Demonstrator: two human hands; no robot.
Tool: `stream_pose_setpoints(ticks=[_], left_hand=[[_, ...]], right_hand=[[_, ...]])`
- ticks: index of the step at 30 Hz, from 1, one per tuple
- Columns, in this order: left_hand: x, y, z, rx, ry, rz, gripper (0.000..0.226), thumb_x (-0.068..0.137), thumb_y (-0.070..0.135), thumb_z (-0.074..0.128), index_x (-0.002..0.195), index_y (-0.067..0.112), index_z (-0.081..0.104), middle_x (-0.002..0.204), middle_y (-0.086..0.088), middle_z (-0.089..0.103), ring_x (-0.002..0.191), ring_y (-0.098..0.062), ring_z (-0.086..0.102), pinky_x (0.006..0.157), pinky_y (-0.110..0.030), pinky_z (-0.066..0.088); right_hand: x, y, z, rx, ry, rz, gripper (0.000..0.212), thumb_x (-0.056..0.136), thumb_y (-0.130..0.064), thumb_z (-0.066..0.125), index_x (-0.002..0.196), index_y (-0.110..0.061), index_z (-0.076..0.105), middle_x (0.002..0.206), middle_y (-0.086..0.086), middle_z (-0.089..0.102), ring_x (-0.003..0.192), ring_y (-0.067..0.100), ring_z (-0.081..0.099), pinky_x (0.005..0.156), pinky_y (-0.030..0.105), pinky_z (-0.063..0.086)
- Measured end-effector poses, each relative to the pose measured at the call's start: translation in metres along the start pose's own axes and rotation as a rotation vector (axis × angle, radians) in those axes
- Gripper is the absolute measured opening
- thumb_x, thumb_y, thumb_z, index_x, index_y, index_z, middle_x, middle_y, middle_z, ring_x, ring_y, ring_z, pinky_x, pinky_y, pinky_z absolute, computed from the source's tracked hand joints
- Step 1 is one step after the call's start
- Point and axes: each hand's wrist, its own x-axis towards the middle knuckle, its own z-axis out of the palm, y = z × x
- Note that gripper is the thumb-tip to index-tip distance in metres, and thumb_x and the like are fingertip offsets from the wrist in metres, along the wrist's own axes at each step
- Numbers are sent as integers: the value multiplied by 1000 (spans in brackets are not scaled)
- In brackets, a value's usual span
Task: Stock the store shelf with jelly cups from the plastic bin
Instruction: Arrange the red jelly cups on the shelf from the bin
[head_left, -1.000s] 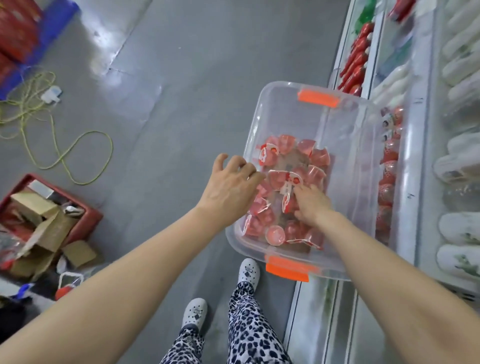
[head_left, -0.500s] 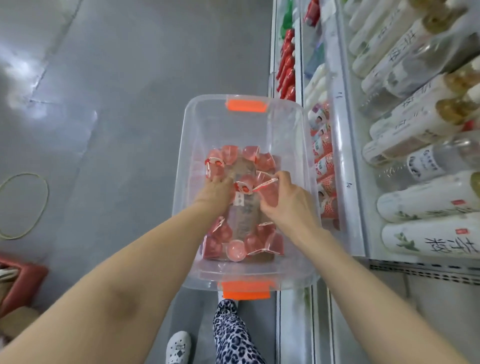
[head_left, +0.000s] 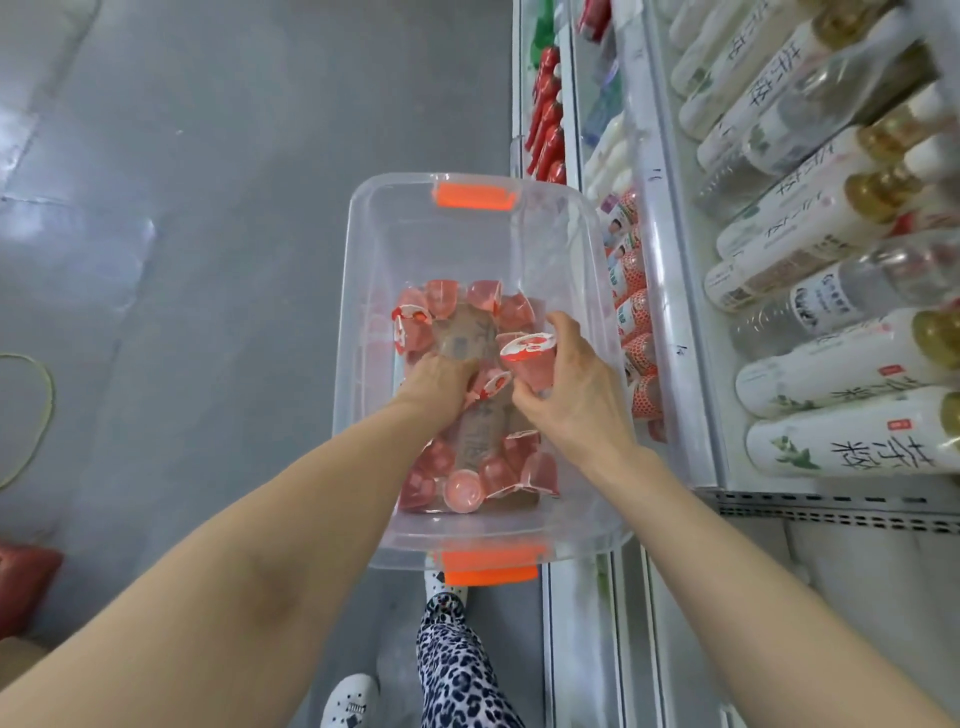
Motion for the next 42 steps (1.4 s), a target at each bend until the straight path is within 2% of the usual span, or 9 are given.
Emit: stream_pose_setpoints(ticks=[6,8,12,15,18,23,30,33,42], left_hand=[[-13,24,5,378,-159,112,34,95,16,54,127,22,52,124,-7,60,120,-25,54,105,-37,33],[-17,28,8,426,-169,168,40,89,17,62,127,23,54,126,-7,57,118,-29,55,102,-40,42],[-27,23,0,164,-64,161,39,89,24,64,124,14,50,120,-8,58,104,-31,61,77,-31,45],[-42,24,-15,3,45,99,58,90,34,66,134,8,39,118,-16,59,104,-35,60,76,-35,44],[-73,27,-32,-74,105,104,62,84,45,69,130,10,48,122,-13,56,106,-34,59,84,-39,49],[-155,34,-56,-142,253,287,56,76,40,74,126,17,60,136,-7,51,120,-27,51,99,-35,41],[-277,77,-73,-56,294,558,45,72,52,66,106,23,67,101,2,66,97,-19,59,77,-28,42],[-315,106,-71,18,243,699,45,72,60,66,103,29,64,96,6,65,91,-16,60,76,-32,47],[-414,236,-54,62,215,1070,61,73,62,58,124,30,59,112,5,62,105,-16,58,85,-30,45]], right_hand=[[-26,-5,-19,36,73,43,67,87,-36,64,143,-14,36,131,6,57,113,22,59,90,26,42],[-36,-4,-23,52,135,52,62,86,-36,65,139,-13,42,127,5,60,111,21,60,92,31,46],[-59,-2,-29,73,225,78,54,85,-34,68,131,-14,48,119,2,63,104,19,60,81,23,40],[-80,-7,-38,112,253,111,58,83,-37,67,133,-15,46,125,2,60,109,20,59,88,27,44],[-109,-19,-50,129,305,129,59,83,-35,68,134,-14,45,128,3,59,111,21,59,92,28,43],[-181,-41,-71,119,408,169,56,83,-32,67,132,-16,47,123,3,58,111,22,57,90,32,43],[-323,-59,-99,68,547,329,56,79,-32,69,130,-17,51,122,7,54,111,26,55,92,40,45],[-383,-63,-111,72,609,403,52,79,-26,69,127,-17,51,121,5,54,110,23,54,91,31,41],[-548,-67,-164,-95,847,555,55,75,-31,65,127,-19,52,122,0,56,110,18,55,85,30,44]])
